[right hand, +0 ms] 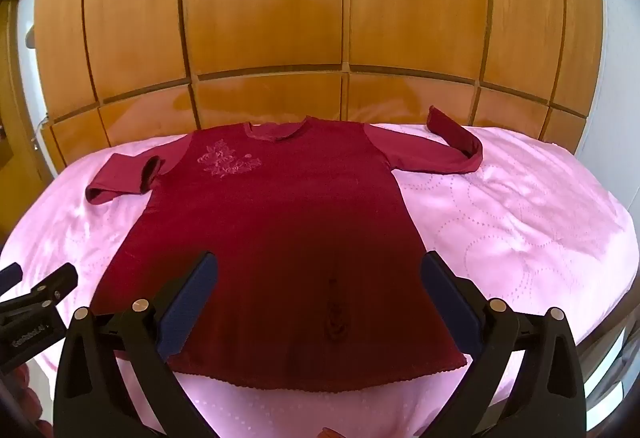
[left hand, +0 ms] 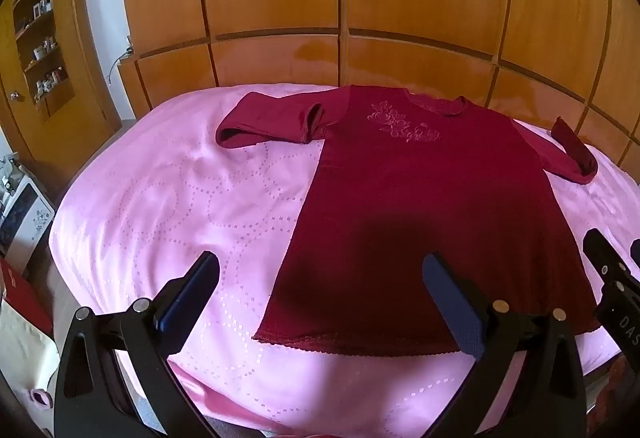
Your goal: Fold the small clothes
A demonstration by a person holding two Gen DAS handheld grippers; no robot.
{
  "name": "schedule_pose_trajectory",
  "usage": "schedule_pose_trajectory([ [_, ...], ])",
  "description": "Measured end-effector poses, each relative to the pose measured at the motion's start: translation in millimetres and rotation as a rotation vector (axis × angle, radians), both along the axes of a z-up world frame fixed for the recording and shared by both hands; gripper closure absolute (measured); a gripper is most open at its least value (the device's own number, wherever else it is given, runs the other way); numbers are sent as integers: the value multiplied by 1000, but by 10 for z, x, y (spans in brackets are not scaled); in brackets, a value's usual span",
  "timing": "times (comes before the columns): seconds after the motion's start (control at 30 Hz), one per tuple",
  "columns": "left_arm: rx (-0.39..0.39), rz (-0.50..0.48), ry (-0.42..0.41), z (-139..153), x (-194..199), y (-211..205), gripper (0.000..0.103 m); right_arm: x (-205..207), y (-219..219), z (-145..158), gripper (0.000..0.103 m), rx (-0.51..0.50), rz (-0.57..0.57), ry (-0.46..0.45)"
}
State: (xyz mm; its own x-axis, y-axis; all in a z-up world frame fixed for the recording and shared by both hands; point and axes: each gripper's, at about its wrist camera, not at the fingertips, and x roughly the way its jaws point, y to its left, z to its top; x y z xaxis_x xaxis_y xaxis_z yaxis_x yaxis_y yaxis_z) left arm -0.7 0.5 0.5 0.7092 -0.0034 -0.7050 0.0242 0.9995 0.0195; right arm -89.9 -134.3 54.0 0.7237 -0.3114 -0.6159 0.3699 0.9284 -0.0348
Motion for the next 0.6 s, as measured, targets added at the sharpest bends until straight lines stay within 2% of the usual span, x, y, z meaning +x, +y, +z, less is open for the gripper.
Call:
schedule_pose_trajectory([
  [0.6,10,0,19,-49,6,2,2,-9,-37,13,3,3,-2,7],
])
